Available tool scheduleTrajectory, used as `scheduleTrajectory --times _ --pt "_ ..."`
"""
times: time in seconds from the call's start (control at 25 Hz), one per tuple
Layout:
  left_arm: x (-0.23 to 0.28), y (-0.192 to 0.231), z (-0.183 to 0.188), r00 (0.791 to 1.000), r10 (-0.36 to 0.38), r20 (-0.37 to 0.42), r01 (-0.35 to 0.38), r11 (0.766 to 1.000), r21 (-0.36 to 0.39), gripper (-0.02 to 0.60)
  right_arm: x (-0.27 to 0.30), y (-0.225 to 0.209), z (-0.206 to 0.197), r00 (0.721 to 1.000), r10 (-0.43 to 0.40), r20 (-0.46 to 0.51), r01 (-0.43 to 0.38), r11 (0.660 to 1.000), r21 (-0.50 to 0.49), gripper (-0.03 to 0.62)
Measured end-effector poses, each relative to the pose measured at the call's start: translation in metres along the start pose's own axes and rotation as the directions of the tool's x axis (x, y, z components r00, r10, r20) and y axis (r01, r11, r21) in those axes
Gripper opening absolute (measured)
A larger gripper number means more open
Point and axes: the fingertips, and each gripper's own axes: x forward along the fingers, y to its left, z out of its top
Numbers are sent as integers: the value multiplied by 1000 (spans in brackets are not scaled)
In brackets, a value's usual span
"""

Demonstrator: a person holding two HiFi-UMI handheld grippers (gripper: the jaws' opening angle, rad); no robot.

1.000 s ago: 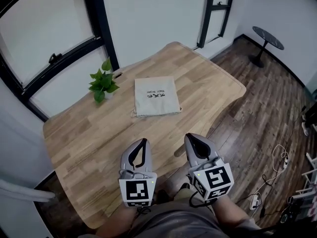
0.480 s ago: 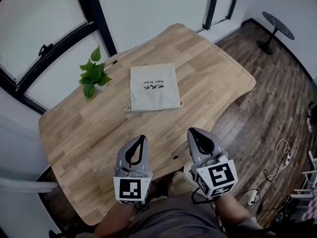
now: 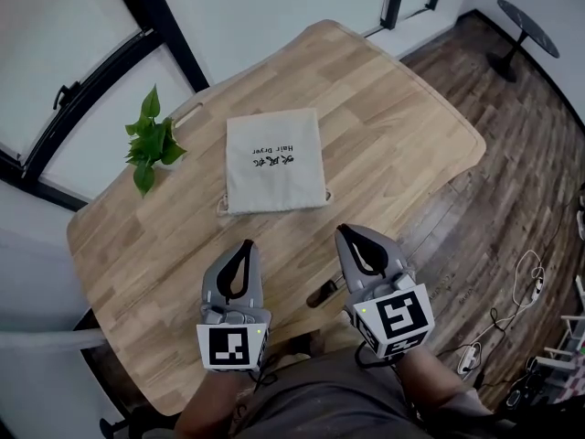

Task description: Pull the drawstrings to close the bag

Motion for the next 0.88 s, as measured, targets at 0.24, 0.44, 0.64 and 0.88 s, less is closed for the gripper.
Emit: scheduleTrajectory --times 0.24,0.44,0.64,0.88 --pt "19 11 24 998 54 19 -54 998 38 3 19 -18 21 999 41 27 -41 999 -32 29" --pt "33 20 39 994 99 35 -101 993 64 3 36 -30 40 995 87 52 -85 995 -42 29" --pt "47 26 58 989 135 55 -139 988 67 3 48 -45 59 990 120 79 -114 991 -71 29" --pt "59 30 54 988 144 47 -147 987 62 3 62 -58 61 990 126 62 -120 988 -96 29"
